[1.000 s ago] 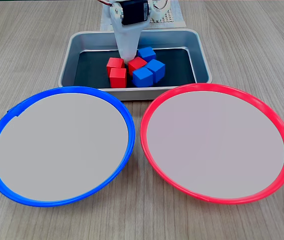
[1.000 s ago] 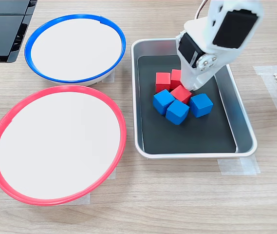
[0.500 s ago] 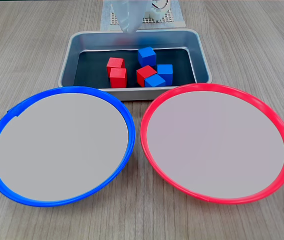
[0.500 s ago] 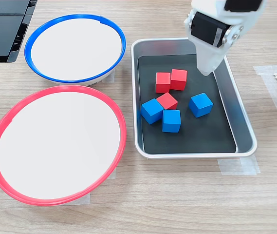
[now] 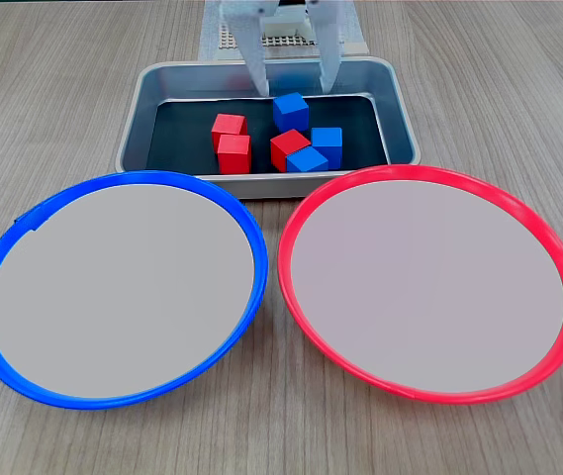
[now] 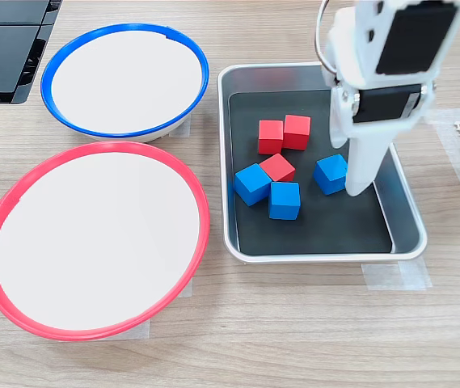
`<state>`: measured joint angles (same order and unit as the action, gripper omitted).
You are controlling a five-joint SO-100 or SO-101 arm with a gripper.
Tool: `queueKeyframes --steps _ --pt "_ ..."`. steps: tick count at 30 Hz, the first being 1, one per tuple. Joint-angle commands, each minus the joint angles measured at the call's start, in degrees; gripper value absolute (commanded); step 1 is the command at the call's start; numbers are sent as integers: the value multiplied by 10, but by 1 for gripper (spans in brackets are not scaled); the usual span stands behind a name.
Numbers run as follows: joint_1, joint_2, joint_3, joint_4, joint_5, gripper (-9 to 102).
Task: Move six blocks tray to matching dishes
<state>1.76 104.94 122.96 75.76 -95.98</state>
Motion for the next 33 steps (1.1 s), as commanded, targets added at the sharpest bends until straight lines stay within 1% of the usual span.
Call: queueKeyframes --steps 1,5,6,7,9,11,13,14,15,16,17,18,20,22,24,26,28,33 --pt "6 -11 4 -43 -51 24" --pt "18 -33 18 -94 -98 22" --pt "18 -33 26 -109 -103 17" --pt "17 -34 41 -130 -100 0" --pt "17 -32 47 -129 -96 0" --pt "4 -23 34 -90 -66 0" --pt "-26 -7 -11 -10 14 0" --pt "-47 2 -53 44 77 0" --pt "-78 6 -124 91 206 0" --pt "-86 4 -163 96 270 0" --pt "-90 -3 -198 83 332 0" --pt "-84 -11 -229 63 367 0" --pt "-56 -39 -280 1 405 0" --pt "-19 -69 -293 -92 381 0" --pt "15 -94 -277 -187 330 0" --pt "45 -120 -266 -258 285 0" --pt "70 -146 -267 -293 252 0" --pt "114 -193 -272 -316 210 1"
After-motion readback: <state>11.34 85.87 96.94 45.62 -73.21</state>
